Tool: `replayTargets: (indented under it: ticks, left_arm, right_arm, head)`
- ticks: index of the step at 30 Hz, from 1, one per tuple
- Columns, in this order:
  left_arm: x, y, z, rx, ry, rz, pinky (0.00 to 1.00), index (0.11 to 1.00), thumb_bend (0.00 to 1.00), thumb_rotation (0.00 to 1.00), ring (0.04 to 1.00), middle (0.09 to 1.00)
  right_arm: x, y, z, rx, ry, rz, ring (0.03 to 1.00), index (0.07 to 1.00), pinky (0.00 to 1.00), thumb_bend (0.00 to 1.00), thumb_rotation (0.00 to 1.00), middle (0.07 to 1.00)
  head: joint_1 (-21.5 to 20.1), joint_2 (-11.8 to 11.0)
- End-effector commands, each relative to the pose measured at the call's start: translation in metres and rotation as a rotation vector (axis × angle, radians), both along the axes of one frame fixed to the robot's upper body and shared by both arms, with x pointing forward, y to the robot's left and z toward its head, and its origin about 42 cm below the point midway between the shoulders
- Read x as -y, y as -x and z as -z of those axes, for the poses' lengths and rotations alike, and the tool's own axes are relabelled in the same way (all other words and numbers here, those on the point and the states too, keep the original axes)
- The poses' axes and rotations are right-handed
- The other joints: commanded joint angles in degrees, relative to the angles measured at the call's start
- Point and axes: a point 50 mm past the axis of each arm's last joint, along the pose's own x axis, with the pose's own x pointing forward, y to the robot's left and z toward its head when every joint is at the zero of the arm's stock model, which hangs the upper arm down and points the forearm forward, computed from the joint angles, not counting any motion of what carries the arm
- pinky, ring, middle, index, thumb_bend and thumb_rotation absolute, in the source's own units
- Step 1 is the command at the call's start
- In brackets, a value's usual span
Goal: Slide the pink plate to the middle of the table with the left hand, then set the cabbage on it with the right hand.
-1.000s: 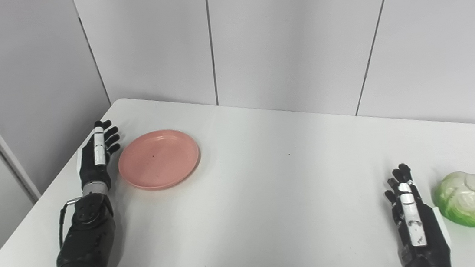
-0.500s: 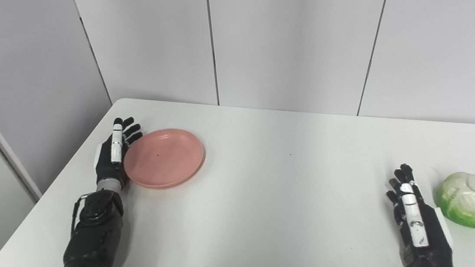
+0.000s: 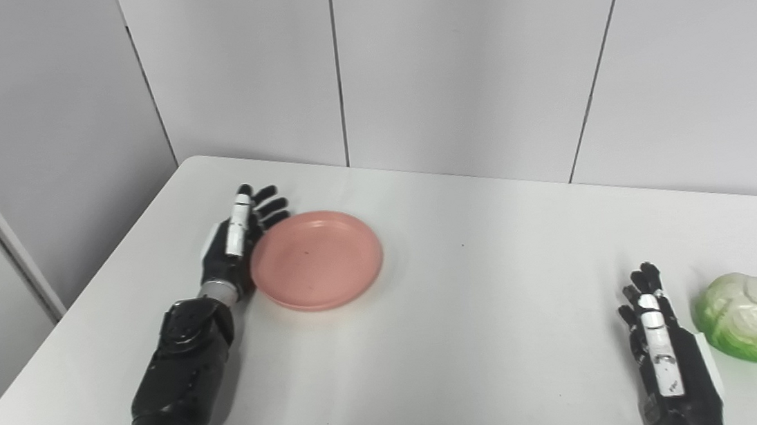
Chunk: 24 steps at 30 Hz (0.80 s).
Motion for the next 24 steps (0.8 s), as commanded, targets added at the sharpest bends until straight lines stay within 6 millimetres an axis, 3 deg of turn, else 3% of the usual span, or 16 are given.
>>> replayTargets:
  ticks: [1, 8, 13, 17, 24]
  left_arm:
    - [0.018, -0.005, -0.013, 0.024, 0.022, 0.052, 0.76, 0.787, 0.60, 1.00, 0.790, 0.785]
    - [0.056, 0.007, -0.012, -0.010, 0.085, 0.122, 0.78, 0.795, 0.60, 1.00, 0.805, 0.800]
    - [0.087, 0.026, -0.006, -0.017, 0.151, 0.138, 0.83, 0.819, 0.57, 1.00, 0.833, 0.824]
    - [0.105, 0.042, -0.004, -0.014, 0.148, 0.165, 0.84, 0.814, 0.56, 1.00, 0.838, 0.828]
    - [0.115, 0.069, 0.003, 0.006, 0.157, 0.220, 0.89, 0.882, 0.60, 1.00, 0.894, 0.882]
  right_arm:
    - [-0.003, 0.002, -0.003, 0.022, -0.002, -0.003, 1.000, 1.000, 1.00, 0.62, 0.88, 1.000]
    - [-0.006, 0.003, -0.005, 0.018, -0.006, -0.010, 1.000, 1.000, 1.00, 0.64, 0.87, 1.000]
    - [-0.016, 0.003, -0.009, 0.024, -0.019, -0.011, 1.000, 1.000, 1.00, 0.66, 0.87, 1.000]
    - [-0.029, 0.005, -0.019, 0.020, -0.028, -0.022, 1.000, 1.000, 1.00, 0.65, 0.88, 1.000]
    - [-0.056, 0.004, -0.032, 0.011, -0.059, -0.035, 1.000, 1.000, 1.00, 0.52, 0.86, 1.000]
  head:
    - [-0.44, 0.36]
    - [-3.59, 1.98]
    - [-7.88, 3.76]
    - [-13.88, 5.68]
    - [-25.26, 8.05]
